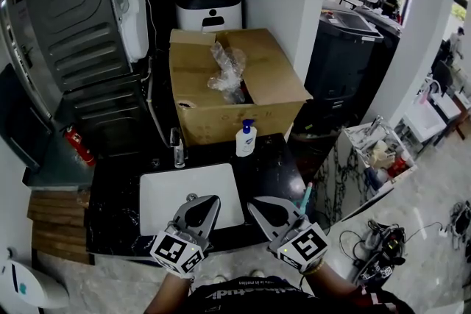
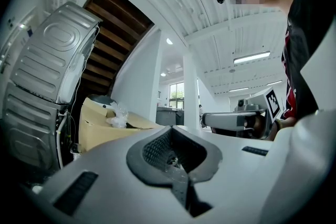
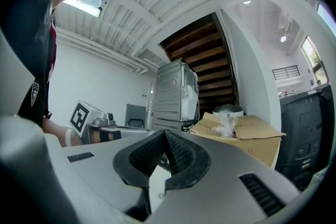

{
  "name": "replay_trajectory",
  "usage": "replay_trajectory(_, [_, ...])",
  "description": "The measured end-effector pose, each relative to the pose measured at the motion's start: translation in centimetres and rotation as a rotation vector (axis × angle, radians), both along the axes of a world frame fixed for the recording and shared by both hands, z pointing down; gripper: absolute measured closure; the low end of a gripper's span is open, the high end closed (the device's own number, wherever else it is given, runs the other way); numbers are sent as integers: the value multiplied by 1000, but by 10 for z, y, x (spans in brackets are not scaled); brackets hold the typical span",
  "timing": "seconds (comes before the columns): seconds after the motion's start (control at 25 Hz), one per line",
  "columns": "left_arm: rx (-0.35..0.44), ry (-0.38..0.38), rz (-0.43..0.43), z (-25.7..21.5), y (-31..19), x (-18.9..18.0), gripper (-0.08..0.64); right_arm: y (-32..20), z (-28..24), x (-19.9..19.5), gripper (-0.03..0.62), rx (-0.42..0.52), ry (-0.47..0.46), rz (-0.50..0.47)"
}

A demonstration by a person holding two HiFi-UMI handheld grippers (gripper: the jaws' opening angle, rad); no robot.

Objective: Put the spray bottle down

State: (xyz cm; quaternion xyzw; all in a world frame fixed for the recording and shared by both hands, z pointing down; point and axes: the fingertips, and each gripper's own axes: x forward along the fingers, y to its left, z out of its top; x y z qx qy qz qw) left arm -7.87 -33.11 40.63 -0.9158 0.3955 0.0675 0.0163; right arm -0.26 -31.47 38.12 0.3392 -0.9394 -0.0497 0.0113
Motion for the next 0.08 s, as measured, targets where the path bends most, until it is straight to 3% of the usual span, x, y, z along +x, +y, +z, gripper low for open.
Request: replay_trajectory(0.08, [5,-4,6,0,0,1,545,0,0,0,554,-6,4,-1])
